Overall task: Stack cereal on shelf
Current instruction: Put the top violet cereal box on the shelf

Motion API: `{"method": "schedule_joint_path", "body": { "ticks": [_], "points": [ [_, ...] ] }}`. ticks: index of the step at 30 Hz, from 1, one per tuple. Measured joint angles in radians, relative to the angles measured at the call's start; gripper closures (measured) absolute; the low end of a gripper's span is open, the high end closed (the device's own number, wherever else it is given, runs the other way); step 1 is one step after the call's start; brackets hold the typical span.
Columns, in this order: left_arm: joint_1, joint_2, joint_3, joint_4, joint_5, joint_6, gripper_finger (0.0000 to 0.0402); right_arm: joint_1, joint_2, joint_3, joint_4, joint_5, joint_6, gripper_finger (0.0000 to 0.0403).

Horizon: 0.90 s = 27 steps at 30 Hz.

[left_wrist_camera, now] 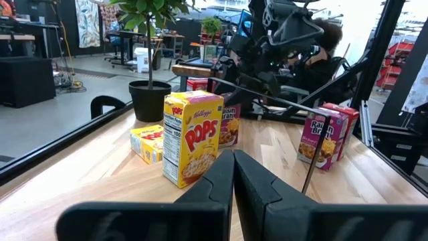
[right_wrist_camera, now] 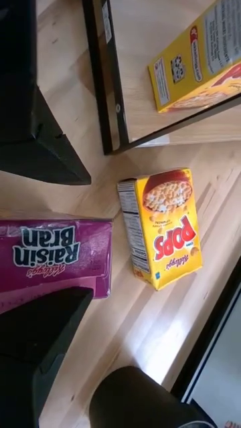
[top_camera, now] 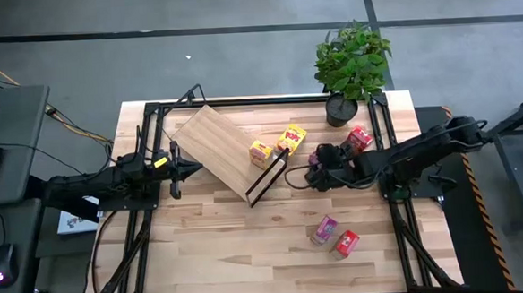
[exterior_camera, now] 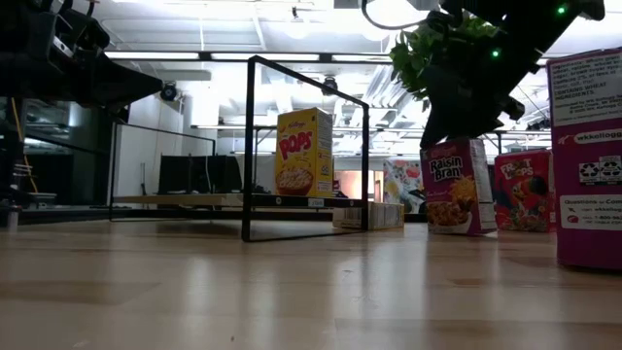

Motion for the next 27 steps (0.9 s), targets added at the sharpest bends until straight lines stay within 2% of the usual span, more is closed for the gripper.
{"method": "schedule_joint_path", "body": {
  "ticks": [13, 27],
  "points": [
    [0.000, 0.000, 0.000, 0.000, 0.000, 0.000, 0.0398, 0.000, 0.005, 0.083, -0.032, -0.062, -0.057, 0.0148],
    [0.000, 0.000, 0.000, 0.000, 0.000, 0.000, 0.0398, 0.000, 0.005, 0.103, -0.065, -0.040, -0.113, 0.0148]
  ]
}}
